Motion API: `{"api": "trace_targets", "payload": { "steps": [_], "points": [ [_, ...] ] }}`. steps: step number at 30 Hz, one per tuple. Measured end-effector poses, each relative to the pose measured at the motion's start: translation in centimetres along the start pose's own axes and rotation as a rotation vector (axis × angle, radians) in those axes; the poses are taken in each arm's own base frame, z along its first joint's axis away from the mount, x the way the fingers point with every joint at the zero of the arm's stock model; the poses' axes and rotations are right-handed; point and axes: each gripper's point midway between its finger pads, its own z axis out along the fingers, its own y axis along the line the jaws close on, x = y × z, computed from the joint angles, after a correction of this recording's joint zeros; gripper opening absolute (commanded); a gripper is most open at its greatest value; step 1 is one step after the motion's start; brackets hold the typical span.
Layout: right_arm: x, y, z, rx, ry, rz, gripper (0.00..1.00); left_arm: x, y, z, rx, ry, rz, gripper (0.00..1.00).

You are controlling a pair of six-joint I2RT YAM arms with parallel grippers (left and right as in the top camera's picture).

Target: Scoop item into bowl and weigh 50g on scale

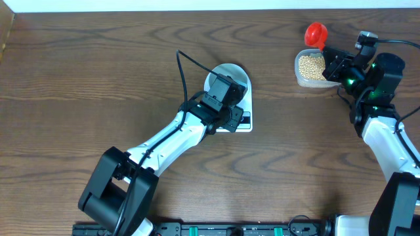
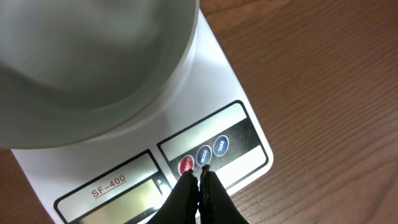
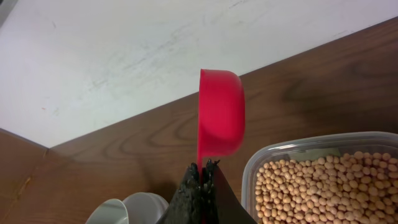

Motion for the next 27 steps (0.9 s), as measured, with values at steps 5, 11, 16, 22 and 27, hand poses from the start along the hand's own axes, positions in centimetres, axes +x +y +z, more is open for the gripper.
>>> {"api": "trace_targets", "payload": {
  "steps": [5,11,16,22,27],
  "points": [
    [0.0,0.0,0.0,0.0,0.0,0.0,0.01,1.1,0.3,1.6,-0.006,0.044,-0.006,0.07],
    [0.0,0.0,0.0,0.0,0.001,0.0,0.01,2.6,0.7,3.9,-0.004,0.096,-0.012,0.07],
    [0.0,0.0,0.0,0.0,0.0,0.0,0.01,2.6,0.7,3.9,-0.005,0.094,-0.011,0.07],
    [0.0,0.0,0.0,0.0,0.0,0.0,0.01,2.4,0.6,3.9,-0.005,0.088,-0.01,0.07],
    [0.0,0.0,0.0,0.0,0.001,0.0,0.01,2.4,0.7,3.9,-0.005,0.088,-0.01,0.07]
  ]
}}
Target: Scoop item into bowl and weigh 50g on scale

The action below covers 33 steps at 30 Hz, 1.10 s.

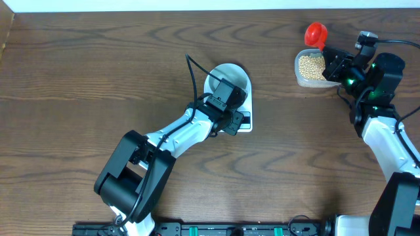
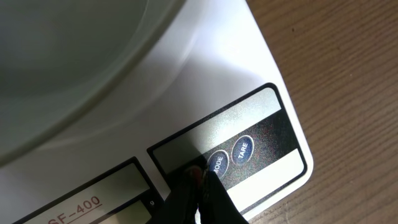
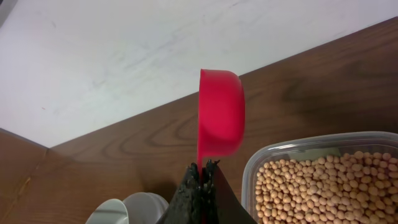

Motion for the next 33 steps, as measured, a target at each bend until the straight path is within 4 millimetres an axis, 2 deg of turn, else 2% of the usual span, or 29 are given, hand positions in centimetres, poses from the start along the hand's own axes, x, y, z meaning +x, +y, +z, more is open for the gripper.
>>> {"api": "trace_targets", "payload": {
  "steps": [15,24,33],
  "points": [
    [0.0,0.0,0.0,0.0,0.0,0.0,0.01,0.0,0.0,0.2,0.0,0.003,-0.005,0.07],
    [0.1,0.1,0.0,-0.002,0.001,-0.001,0.01,-0.6,-0.2,-0.7,0.002,-0.019,0.001,0.07],
    [0.3,0.5,0.2,-0.01,0.007,-0.003,0.01,-0.6,-0.2,-0.8,0.003,-0.021,0.002,0.07]
  ]
}}
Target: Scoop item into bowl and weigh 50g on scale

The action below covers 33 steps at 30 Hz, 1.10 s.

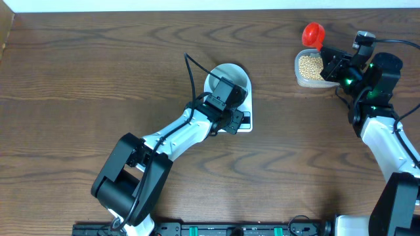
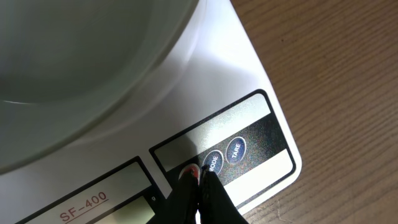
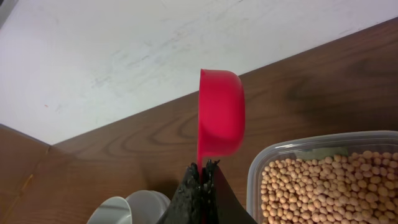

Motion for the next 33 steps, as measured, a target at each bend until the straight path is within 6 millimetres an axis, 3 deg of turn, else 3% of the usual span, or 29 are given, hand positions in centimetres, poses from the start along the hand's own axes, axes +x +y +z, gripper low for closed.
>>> {"api": "trace_targets", "payload": {
  "steps": [33],
  "points": [
    [0.1,0.0,0.0,0.001,0.003,0.002,0.01,0.4,0.2,1.0,-0.002,0.016,-0.003,0.07]
  ]
}}
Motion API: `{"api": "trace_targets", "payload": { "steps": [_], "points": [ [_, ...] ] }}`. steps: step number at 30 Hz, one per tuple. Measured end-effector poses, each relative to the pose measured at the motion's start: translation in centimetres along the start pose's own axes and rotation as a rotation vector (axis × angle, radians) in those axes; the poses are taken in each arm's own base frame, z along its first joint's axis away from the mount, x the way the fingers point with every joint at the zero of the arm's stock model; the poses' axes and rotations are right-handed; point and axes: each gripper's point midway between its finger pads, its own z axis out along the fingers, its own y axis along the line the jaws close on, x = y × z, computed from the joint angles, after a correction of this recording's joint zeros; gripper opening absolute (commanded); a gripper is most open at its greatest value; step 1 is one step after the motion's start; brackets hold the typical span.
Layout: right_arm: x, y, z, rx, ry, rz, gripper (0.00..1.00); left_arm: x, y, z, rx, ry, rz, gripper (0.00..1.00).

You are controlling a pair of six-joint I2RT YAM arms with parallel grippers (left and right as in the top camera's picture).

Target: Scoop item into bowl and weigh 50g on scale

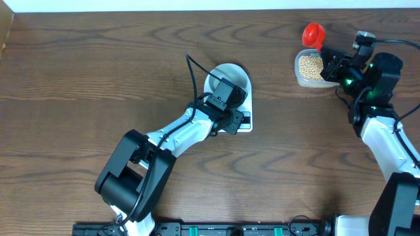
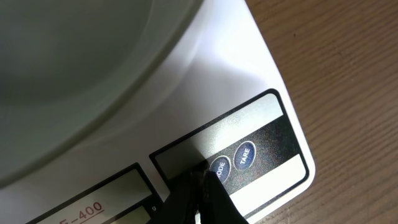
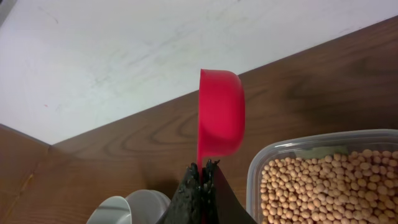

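Note:
A white bowl (image 1: 226, 78) stands on the white kitchen scale (image 1: 244, 122) at the table's middle. My left gripper (image 2: 200, 173) is shut, its tips pressed on the scale's panel left of the MODE button (image 2: 219, 167), hiding the red button. At the far right my right gripper (image 3: 203, 167) is shut on the handle of a red scoop (image 3: 220, 113), held on edge above the table beside a clear tub of beige beans (image 3: 323, 177). In the overhead view the red scoop (image 1: 314, 33) hangs just beyond the tub (image 1: 310, 68).
Two small grey cups (image 3: 129, 208) show at the lower left of the right wrist view. A white wall (image 3: 124, 43) runs along the table's far edge behind the scoop. The scale's display (image 2: 93, 202) reads SF-400 beside it.
My left gripper's tips have come down onto the panel, now covering the red button that showed beside them. The right gripper and scoop have barely shifted.
The left gripper, shut, hovered at the scale's buttons, then pressed on the red button, then stood lifted with the button showing, and now presses there again. The right gripper held the red scoop by the bean tub throughout, shifting slightly left.

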Motion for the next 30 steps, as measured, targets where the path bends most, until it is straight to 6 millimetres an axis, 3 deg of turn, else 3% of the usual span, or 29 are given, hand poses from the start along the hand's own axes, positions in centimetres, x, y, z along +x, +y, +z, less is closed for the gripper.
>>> {"api": "trace_targets", "payload": {
  "steps": [30],
  "points": [
    [0.0,0.0,0.0,0.0,0.0,0.0,0.01,-0.05,0.5,-0.23,-0.018,0.004,0.041,0.07]
  ]
}}
